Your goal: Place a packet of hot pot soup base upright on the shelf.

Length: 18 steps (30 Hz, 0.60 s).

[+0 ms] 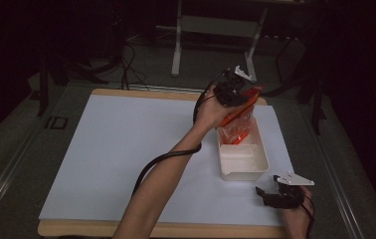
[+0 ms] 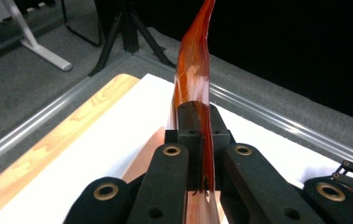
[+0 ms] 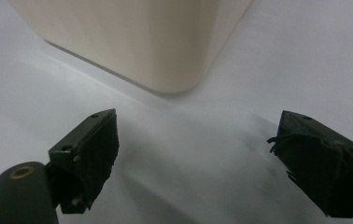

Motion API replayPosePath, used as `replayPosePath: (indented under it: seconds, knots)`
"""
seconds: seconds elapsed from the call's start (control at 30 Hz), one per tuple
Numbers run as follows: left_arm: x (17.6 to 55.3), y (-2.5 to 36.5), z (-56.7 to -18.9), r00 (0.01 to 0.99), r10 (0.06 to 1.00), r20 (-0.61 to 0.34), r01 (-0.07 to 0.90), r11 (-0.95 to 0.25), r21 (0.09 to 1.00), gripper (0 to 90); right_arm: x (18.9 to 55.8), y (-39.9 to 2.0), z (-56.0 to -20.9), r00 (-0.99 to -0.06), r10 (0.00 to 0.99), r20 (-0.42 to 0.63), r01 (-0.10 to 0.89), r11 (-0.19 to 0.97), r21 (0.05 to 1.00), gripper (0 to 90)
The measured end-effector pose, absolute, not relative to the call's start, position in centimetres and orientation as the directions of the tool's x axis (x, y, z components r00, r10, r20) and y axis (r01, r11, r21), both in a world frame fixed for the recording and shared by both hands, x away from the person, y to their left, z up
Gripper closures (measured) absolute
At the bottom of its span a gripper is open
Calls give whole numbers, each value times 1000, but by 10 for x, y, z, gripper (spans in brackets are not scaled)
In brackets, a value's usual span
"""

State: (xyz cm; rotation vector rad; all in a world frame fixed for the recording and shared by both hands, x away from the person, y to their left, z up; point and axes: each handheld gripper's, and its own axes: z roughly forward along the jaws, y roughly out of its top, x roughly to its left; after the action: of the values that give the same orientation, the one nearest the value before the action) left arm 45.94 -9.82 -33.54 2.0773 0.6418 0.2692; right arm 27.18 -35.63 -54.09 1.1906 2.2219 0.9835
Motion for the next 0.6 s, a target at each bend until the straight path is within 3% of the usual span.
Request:
replayPosePath:
  seconds: [0.6]
  knots:
    - [473,-116,-348,827,560,-54,372,-472,799,900,272,-357,-541,-541,840,-33,536,374,757,135]
